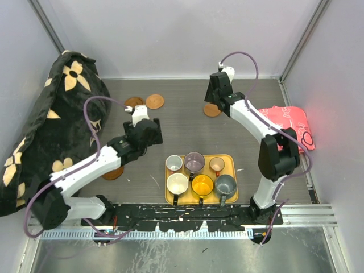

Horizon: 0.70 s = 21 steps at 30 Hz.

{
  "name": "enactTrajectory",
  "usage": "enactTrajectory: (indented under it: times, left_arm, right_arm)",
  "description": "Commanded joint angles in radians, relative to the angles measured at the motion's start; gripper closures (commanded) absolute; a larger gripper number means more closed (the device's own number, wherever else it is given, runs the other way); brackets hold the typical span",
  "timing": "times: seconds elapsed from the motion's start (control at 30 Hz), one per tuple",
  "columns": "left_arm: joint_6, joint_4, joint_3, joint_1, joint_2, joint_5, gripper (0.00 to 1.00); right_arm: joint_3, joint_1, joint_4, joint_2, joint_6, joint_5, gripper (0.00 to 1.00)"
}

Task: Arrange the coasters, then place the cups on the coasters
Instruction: Move the coaster to the center of the board.

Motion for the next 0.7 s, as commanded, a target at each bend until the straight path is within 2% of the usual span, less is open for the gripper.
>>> enactTrajectory:
  times: [0.0,0.23,0.4,0.47,0.57,0.67]
  left_arm:
    - [0.036,0.079,0.157,0.039,0.148,-0.039,0.10]
    - [0.053,0.083,0.414,0.123,0.461,0.016,0.09]
    - [0.065,0.024,0.633,0.181,0.693,0.042,0.10]
    - [0.064,0.013,0.699,0.209,0.764,0.072,0.14]
    - [0.057,0.005,0.769,0.251,0.847,0.118,0.28]
    - [0.055,-0.011,0.830,0.286,0.912,0.130,0.29]
  right_arm:
    - [-0.124,0.002,0.029,-0.138,-0.009,0.030,0.51]
    - [-0.307,0.001,0.062,-0.314,-0.007,0.044,0.50]
    - [-0.381,0.001,0.060,-0.390,0.001,0.029,0.50]
    - [-0.401,0.001,0.056,-0.411,0.006,0.025,0.50]
    - [-0.427,0.001,0.058,-0.433,0.000,0.026,0.50]
    - [-0.437,0.001,0.057,-0.438,-0.011,0.032,0.50]
